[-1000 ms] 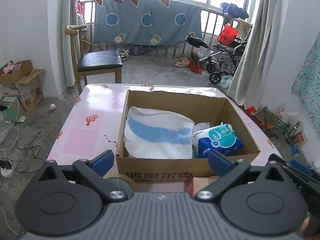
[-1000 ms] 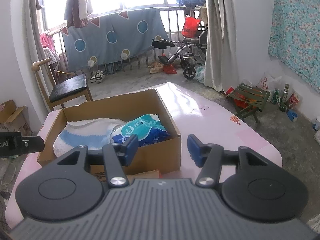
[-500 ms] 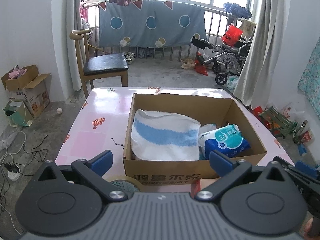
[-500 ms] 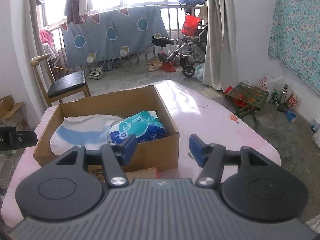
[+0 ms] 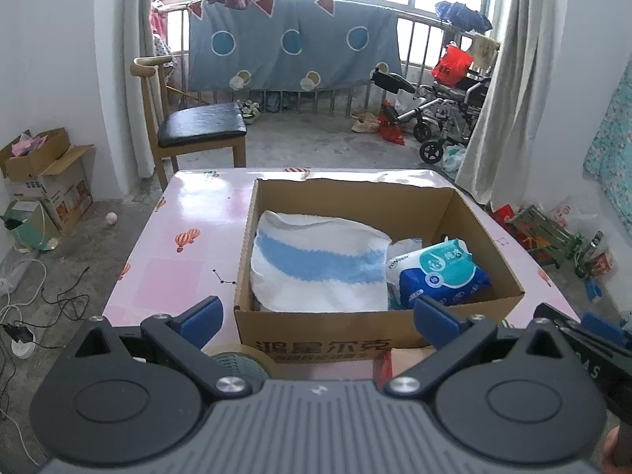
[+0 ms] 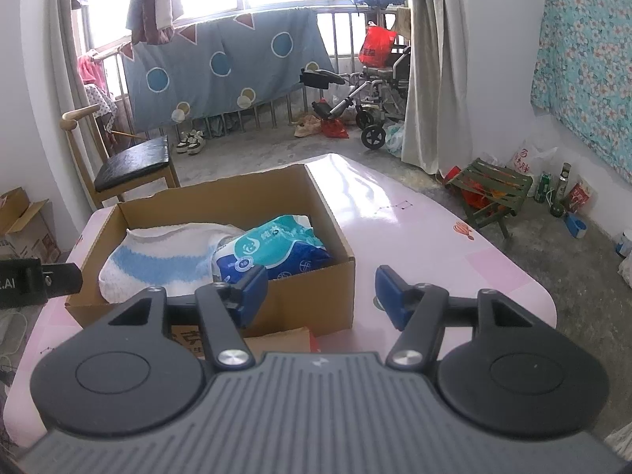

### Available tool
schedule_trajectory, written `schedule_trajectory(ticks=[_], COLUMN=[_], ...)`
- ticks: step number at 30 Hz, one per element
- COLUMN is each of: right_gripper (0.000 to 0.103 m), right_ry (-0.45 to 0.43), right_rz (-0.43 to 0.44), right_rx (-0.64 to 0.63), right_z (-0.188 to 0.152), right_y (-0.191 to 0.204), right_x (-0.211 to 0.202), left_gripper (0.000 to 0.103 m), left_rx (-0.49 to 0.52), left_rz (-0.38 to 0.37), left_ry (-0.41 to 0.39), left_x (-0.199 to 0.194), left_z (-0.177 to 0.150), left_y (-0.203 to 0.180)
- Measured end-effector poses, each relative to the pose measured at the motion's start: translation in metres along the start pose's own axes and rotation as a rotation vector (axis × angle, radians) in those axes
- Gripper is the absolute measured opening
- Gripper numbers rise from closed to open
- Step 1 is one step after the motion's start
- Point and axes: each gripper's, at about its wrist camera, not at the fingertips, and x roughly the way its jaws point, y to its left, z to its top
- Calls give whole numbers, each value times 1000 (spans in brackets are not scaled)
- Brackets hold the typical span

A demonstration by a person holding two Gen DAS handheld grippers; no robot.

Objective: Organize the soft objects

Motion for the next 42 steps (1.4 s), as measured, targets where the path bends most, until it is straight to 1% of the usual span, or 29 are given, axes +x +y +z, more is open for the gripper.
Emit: schedule_trajectory(ticks=[7, 12, 18, 25, 42], right_gripper=[61, 62, 62, 62, 65], right_ry=[8, 10, 12, 9, 12], right_rz=[2, 3, 5, -1, -1], right_rx=[-1, -1, -4, -18, -26], right_z=[-1, -1, 0, 0, 0], right_y=[0, 0, 0, 0, -1], right_x=[2, 2, 0, 0, 0], left_gripper=[103, 103, 103, 103, 103], left_rx=[4, 32, 46, 62, 69], left_rz=[-11, 8, 9, 19, 23], left_ry=[3, -2, -8, 11, 14], left_x=[0, -1, -3, 3, 4], left_z=[0, 0, 0, -1, -4], left_y=[-3, -7, -8, -10, -8])
